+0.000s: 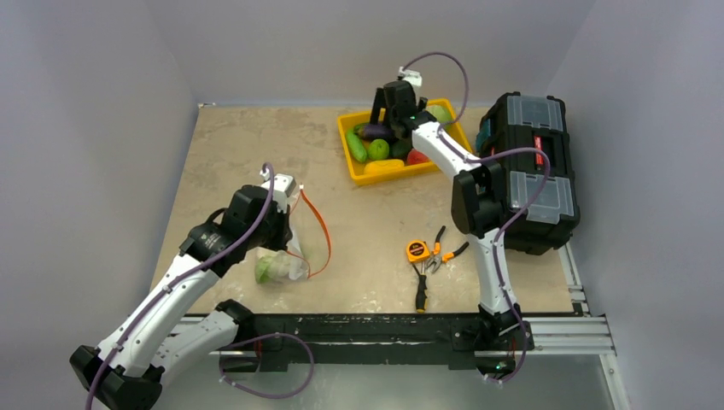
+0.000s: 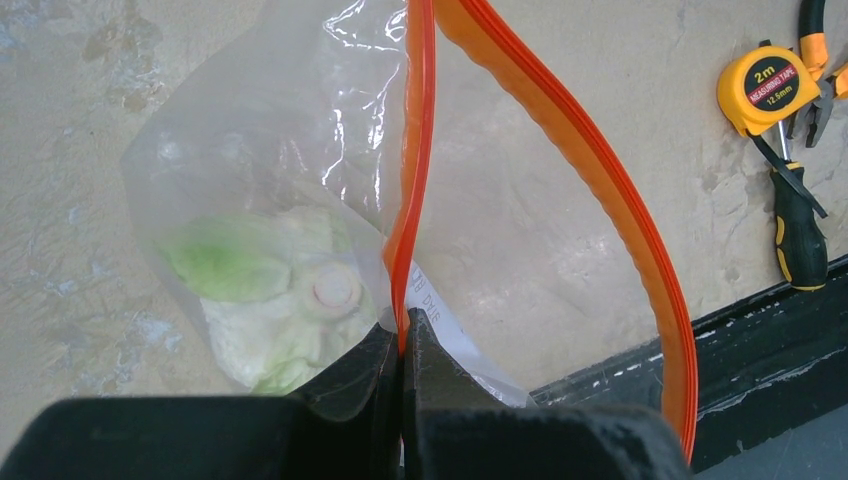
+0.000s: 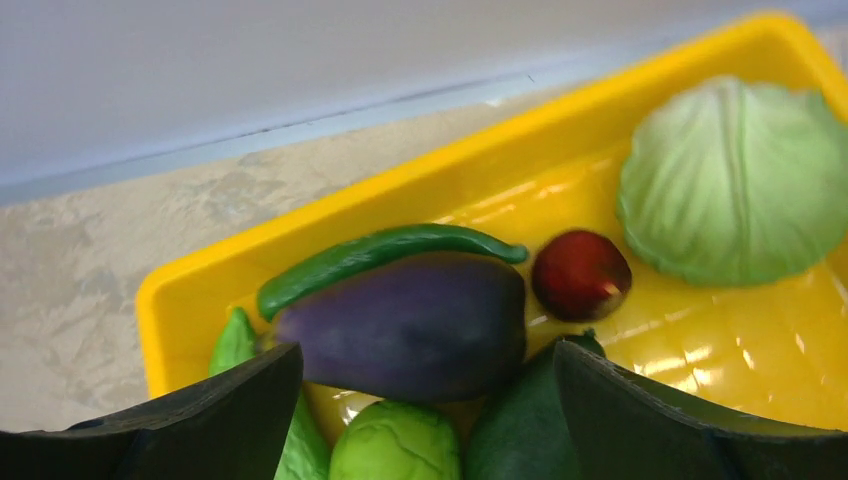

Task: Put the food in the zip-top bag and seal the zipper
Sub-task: Pick up the fake vegetable from the bin.

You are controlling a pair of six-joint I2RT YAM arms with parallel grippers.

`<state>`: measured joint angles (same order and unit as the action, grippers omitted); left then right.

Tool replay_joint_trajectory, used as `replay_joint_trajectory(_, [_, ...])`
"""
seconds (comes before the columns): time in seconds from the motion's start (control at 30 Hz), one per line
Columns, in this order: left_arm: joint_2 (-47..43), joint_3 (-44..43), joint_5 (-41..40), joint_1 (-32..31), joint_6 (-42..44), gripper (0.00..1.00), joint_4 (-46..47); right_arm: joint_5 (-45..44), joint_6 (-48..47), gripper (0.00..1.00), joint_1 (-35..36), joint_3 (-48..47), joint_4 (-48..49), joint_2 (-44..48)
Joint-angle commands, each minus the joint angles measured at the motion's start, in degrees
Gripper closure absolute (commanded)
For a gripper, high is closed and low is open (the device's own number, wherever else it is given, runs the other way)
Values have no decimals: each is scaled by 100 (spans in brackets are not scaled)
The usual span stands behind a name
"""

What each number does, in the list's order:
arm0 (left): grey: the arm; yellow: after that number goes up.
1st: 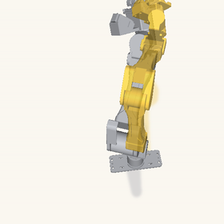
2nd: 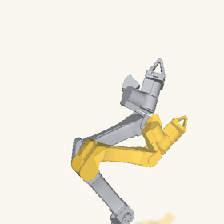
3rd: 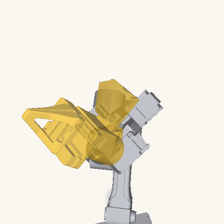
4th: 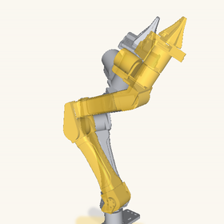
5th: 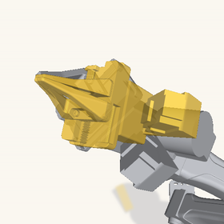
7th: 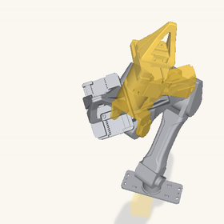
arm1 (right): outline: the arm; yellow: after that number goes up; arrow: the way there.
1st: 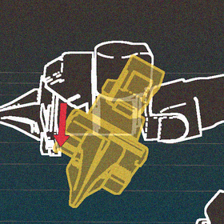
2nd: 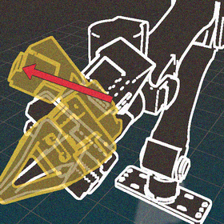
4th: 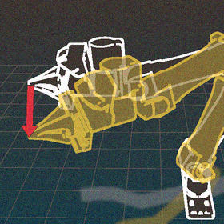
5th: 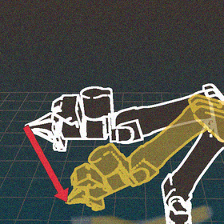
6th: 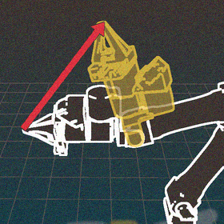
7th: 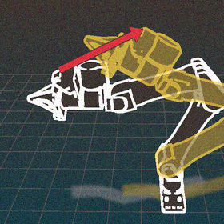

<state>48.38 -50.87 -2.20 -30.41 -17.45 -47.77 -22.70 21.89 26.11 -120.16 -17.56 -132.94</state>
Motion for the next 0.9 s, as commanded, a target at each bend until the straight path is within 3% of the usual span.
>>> replay_joint_trajectory(0.0, [44,-38,-46,-16,-5,100,61,274,2544,3,-183,495,40,501])
replay_joint_trajectory(0.2, [70,-49,-55,-12,-12,100,40,402,4376,4,-193,115,-607,58])
replay_joint_trajectory(0.37, [48,-38,-40,-10,-13,100,53,418,4923,9,-186,291,-409,-15])
replay_joint_trajectory(0.63, [71,-47,-2,-9,5,100,61,71,5727,10,-202,-63,-1034,-469])
replay_joint_trajectory(0.87, [69,-50,-12,-8,5,100,56,-104,6056,9,-236,-58,-874,-742])
